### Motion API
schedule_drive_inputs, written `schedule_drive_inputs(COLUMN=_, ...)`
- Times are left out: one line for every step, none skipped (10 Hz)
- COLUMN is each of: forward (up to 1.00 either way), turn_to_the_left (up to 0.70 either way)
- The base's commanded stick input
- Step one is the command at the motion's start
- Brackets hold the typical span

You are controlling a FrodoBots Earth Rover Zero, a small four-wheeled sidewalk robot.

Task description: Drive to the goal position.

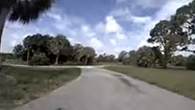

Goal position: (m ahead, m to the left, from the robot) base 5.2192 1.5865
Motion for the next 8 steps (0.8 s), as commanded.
schedule_drive_inputs(forward=0.69, turn_to_the_left=0.03)
schedule_drive_inputs(forward=0.69, turn_to_the_left=0.03)
schedule_drive_inputs(forward=0.69, turn_to_the_left=0.03)
schedule_drive_inputs(forward=0.69, turn_to_the_left=0.03)
schedule_drive_inputs(forward=0.69, turn_to_the_left=0.03)
schedule_drive_inputs(forward=0.69, turn_to_the_left=0.03)
schedule_drive_inputs(forward=0.69, turn_to_the_left=0.03)
schedule_drive_inputs(forward=0.69, turn_to_the_left=0.03)
